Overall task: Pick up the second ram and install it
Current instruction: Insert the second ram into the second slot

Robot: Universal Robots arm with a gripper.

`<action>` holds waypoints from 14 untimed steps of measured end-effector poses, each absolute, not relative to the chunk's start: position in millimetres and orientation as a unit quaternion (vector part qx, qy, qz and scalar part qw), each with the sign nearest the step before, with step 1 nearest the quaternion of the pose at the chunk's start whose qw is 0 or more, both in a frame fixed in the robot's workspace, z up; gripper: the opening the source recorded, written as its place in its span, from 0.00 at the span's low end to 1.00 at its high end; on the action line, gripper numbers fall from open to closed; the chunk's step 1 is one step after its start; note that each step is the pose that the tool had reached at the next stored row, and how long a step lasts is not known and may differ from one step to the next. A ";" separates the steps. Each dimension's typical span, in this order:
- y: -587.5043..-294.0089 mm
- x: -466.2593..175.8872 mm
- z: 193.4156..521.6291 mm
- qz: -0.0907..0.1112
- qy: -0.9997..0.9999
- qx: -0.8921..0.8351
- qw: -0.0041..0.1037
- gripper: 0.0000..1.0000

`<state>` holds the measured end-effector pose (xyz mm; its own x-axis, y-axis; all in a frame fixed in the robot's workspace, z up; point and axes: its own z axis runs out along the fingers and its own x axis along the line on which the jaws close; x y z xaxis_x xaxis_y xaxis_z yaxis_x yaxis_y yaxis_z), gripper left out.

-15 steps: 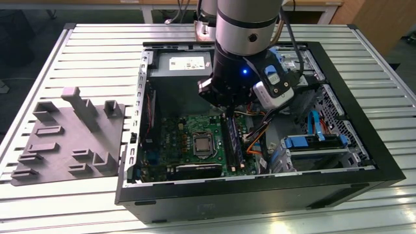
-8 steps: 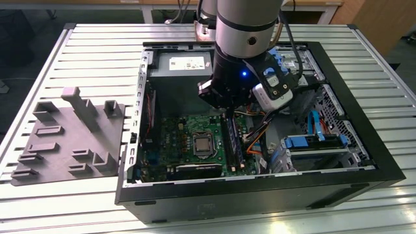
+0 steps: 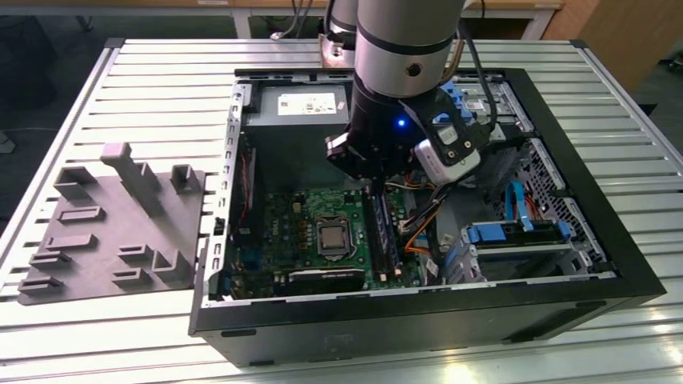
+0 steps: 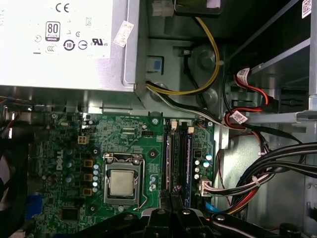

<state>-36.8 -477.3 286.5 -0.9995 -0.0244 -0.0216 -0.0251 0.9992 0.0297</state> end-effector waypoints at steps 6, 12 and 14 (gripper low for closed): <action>-477.3 -36.6 285.3 0.015 1.000 -0.009 0.011 0.11; -477.3 -36.6 284.2 0.015 1.000 -0.006 0.011 0.11; -477.3 -36.6 283.6 0.015 1.000 -0.006 0.011 0.11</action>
<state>-36.6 -477.3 283.6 -0.9997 -0.0108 -0.0217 -0.0115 0.9995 0.0299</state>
